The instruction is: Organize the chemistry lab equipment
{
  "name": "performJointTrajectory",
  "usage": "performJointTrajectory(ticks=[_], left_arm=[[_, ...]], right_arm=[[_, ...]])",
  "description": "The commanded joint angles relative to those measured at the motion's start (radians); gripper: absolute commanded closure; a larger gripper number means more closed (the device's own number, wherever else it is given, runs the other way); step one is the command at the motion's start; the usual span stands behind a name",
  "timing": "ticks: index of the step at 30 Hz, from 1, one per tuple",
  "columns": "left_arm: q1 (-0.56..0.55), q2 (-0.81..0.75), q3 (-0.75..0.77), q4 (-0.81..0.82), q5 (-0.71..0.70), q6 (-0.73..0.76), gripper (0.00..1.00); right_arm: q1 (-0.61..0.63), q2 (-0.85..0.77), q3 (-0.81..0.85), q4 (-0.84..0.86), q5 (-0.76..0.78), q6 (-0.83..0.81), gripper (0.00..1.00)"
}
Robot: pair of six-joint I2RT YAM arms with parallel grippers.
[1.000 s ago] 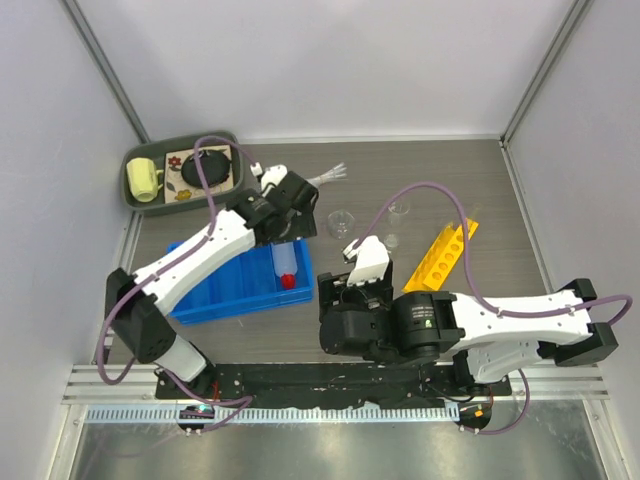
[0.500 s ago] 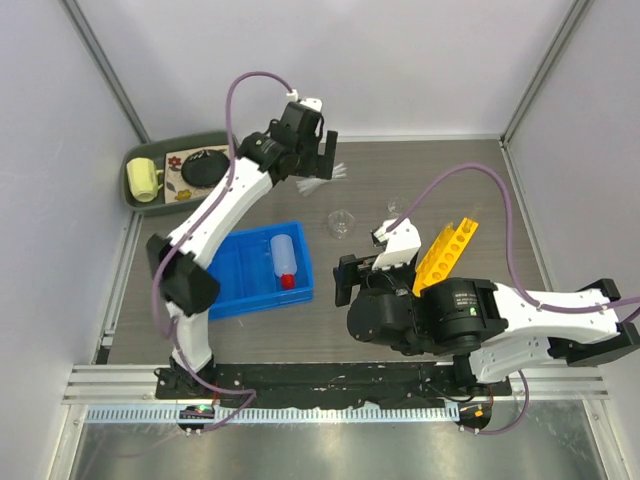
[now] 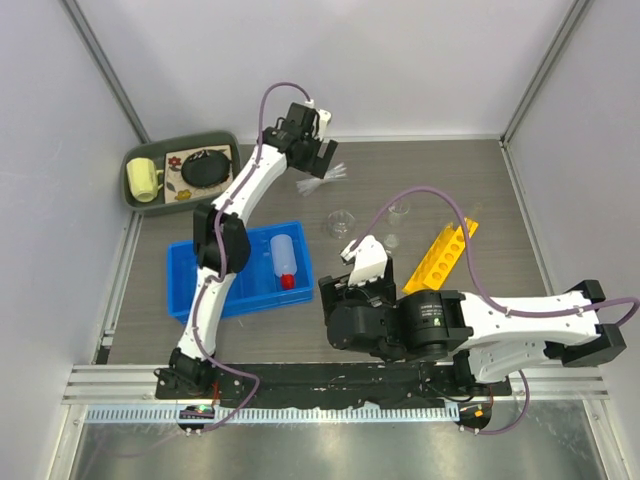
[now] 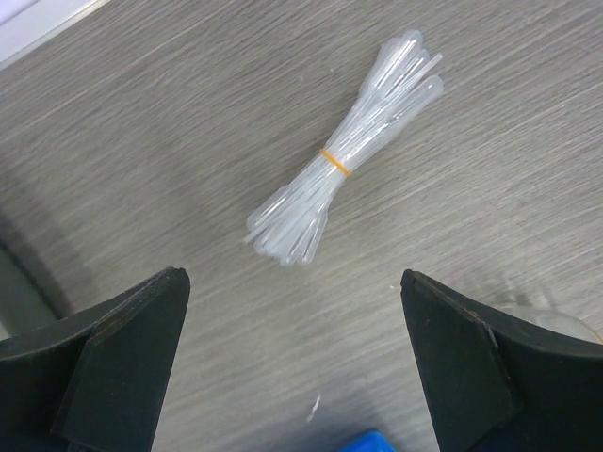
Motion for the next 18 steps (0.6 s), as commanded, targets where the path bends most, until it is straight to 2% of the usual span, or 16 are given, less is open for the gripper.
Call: performJointTrajectory(ticks=[1,9,18], left_arm=[[0.005,0.049,0.046,0.085,0.104,0.132,0.00],[0.005,0.116,0.058,0.097,0.143,0.217,0.00],[0.005,0.177,0.055,0.097,0.161,0.280,0.00]], right_arm=[[-0.027,0.016,0.014,0.132,-0.047,-0.077,0.15],[-0.124,-0.018,-0.052,0.244,-0.171,-0.131,0.15],[-0.161,-0.009,-0.068,0.268,-0.206,-0.145,0.15]])
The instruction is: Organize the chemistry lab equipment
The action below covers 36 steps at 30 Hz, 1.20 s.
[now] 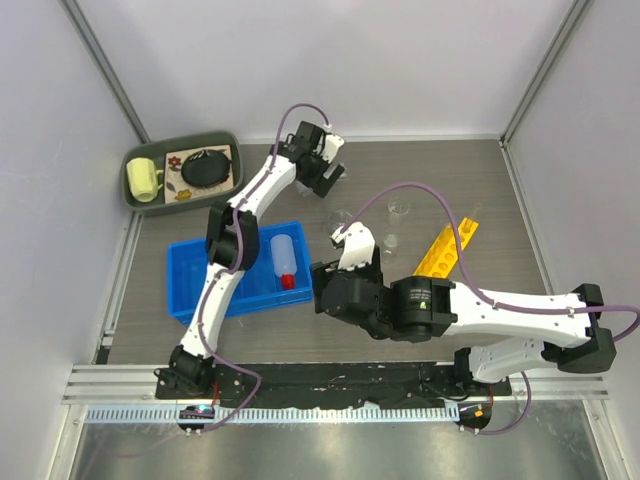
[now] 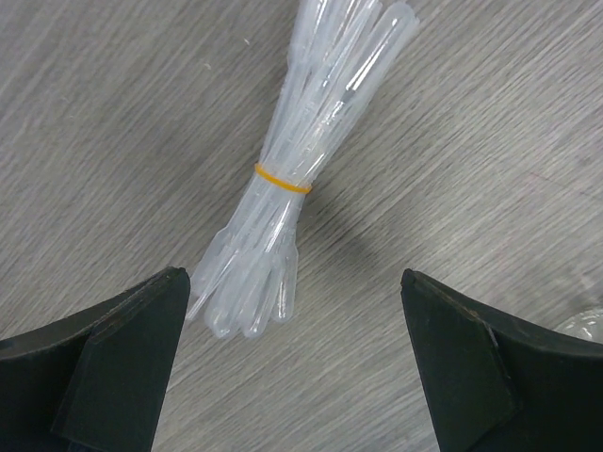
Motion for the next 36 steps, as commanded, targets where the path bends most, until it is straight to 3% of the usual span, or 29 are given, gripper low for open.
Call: performJointTrajectory(ticks=[1,13,18,19,22,25,32,36], left_arm=[[0.003,0.023,0.041,0.041,0.033,0.048,0.00],[0.017,0.085,0.051,0.049,0.058,0.045,0.03],[0.023,0.077,0.041,0.040,0.056,0.013,0.24],[0.023,0.068,0.024,0.041,0.056,0.004,0.35],[0.026,0.056,-0.013,0.041,0.050,-0.007,0.55],[0.028,0.046,-0.033,0.032,0.032,-0.018,0.70],[0.048,0.002,-0.029,-0.008,-0.027,-0.119,0.90],[0.049,-0.085,-0.002,-0.057,-0.051,-0.208,0.94]], right_arm=[[-0.018,-0.019,-0.001,0.057,-0.029,-0.021,0.15],[-0.055,-0.027,-0.025,0.087,-0.061,-0.038,0.15],[-0.056,-0.030,-0.024,0.091,-0.069,-0.032,0.15],[-0.056,-0.036,-0.028,0.095,-0.074,-0.030,0.15],[-0.056,-0.051,-0.036,0.100,-0.089,-0.017,0.16],[-0.056,-0.061,-0.042,0.100,-0.100,-0.009,0.16],[-0.055,-0.033,-0.048,0.088,-0.089,-0.021,0.16],[-0.055,-0.025,-0.070,0.107,-0.095,-0.029,0.16]])
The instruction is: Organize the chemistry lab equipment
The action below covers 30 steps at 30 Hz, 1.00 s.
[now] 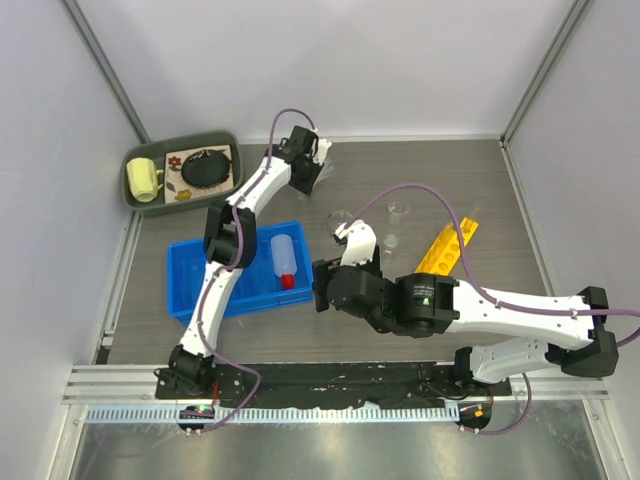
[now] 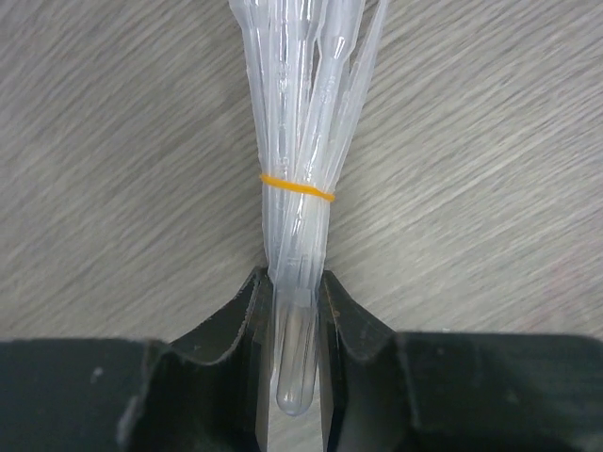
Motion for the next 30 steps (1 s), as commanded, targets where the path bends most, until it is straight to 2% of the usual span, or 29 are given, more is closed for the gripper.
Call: performJointTrajectory(ticks=[1,5,8,14,16,17,20,21,24,30], left_arm=[[0.016,-0.148,0.026,-0.089,-0.050,-0.116,0.94],[0.017,-0.251,0.029,-0.163,-0.137,-0.225,0.96],[0.017,-0.348,0.016,-0.236,-0.149,-0.320,0.99],[0.017,-0.558,-0.164,-0.312,-0.226,-0.512,1.00],[0.017,-0.603,-0.248,-0.352,-0.228,-0.550,1.00],[0.017,-0.673,-0.344,-0.353,-0.229,-0.601,1.00],[0.016,-0.808,-0.544,-0.258,-0.203,-0.650,0.99],[0.014,-0.902,-0.675,-0.194,-0.203,-0.687,0.98],[0.016,-1.045,-0.870,-0.133,-0.196,-0.754,0.97],[0.005,-1.227,-1.135,-0.108,-0.215,-0.831,1.00]], right_arm=[[-0.001,0.006,-0.033,0.052,0.005,-0.010,0.16],[0.001,-0.003,-0.059,0.066,0.015,-0.013,0.16],[0.001,-0.015,-0.084,0.078,0.031,-0.017,0.16],[-0.001,-0.054,-0.130,0.086,0.051,-0.008,0.16],[0.001,-0.074,-0.150,0.086,0.069,-0.005,0.16],[-0.001,-0.092,-0.152,0.087,0.074,-0.008,0.16],[0.001,-0.121,-0.155,0.096,0.062,-0.025,0.16],[0.001,-0.130,-0.150,0.092,0.059,-0.030,0.16],[0.001,-0.140,-0.132,0.072,0.046,-0.034,0.16],[0.001,-0.157,-0.115,0.052,0.026,-0.007,0.16]])
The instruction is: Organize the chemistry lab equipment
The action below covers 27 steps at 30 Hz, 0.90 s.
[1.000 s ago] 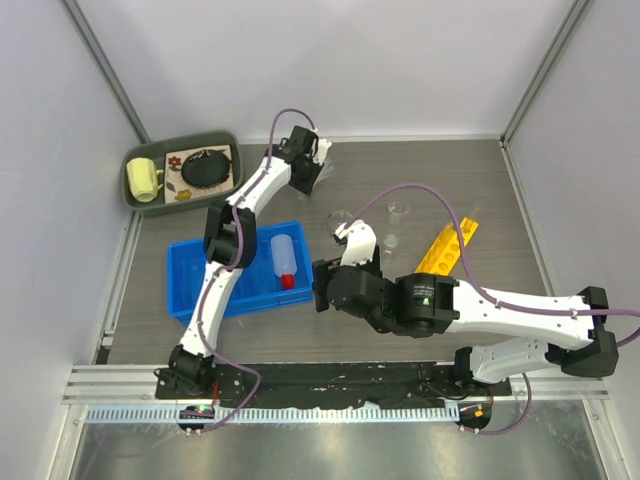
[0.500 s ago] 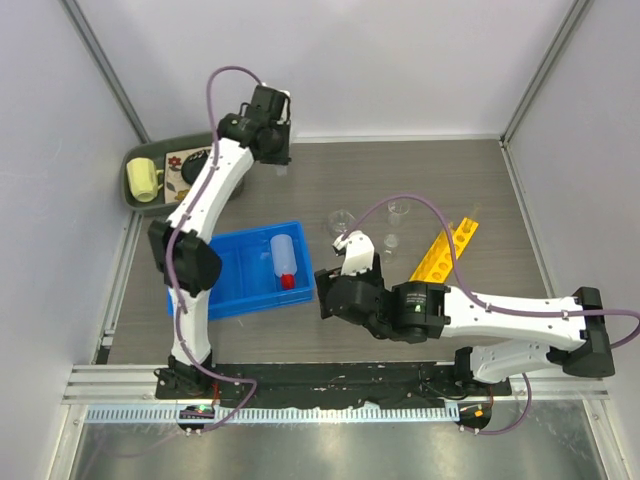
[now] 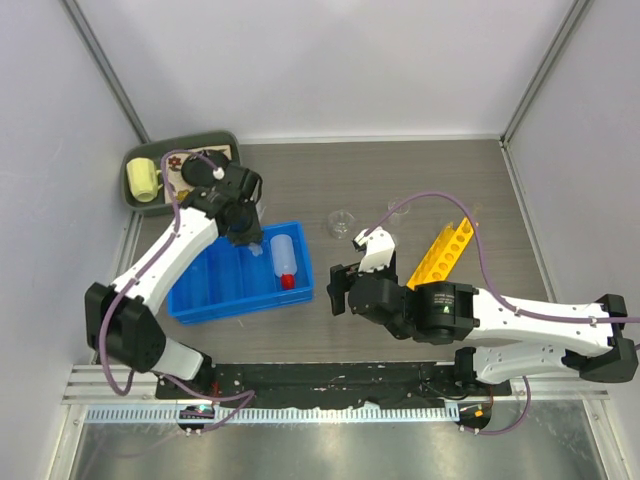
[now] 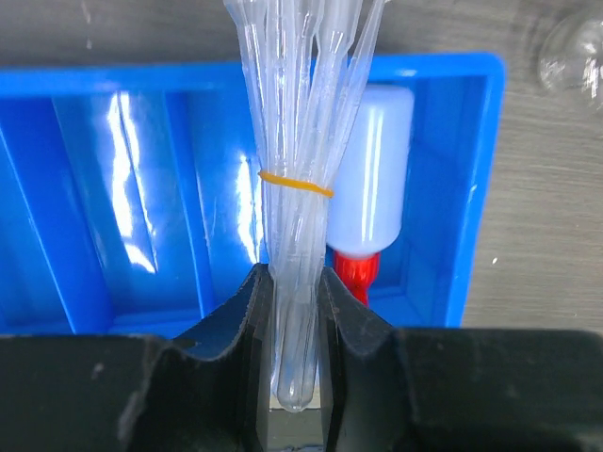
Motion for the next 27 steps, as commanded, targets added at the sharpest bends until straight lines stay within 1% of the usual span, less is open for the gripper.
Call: performJointTrajectory(ticks=[1,2,4,7,12,21,23,27], left_arm=[[-0.005,-0.147,-0.118,0.082,-0.027,-0.106,1.00],[-0.008,-0.167,-0.170,0.091,-0.027,-0.113,1.00],[-0.012,-0.217,-0.219,0.124,-0.020,-0.128,1.00],[-0.015,-0.241,-0.292,0.134,-0.020,-0.134,1.00],[-0.015,-0.250,-0.362,0.194,-0.025,-0.142,1.00],[-0.015,-0.193,-0.442,0.294,-0.016,-0.157,1.00],[-0.016,-0.198,-0.462,0.309,-0.013,-0.168,1.00],[-0.018,-0.257,-0.517,0.326,-0.017,-0.199,1.00]], right_arm=[[0.001,-0.028,0.037,0.010,-0.009,0.016,0.16],[0.001,-0.030,0.032,0.016,-0.026,0.019,0.16],[0.002,-0.027,0.025,0.028,-0.037,0.029,0.16],[0.014,-0.008,0.025,0.028,-0.035,0.046,0.16],[0.048,0.018,0.025,0.024,-0.020,0.072,0.17],[0.068,0.041,0.011,0.018,-0.003,0.109,0.17],[0.070,0.042,0.006,0.016,-0.002,0.112,0.17],[0.071,0.056,0.003,0.021,-0.003,0.117,0.17]])
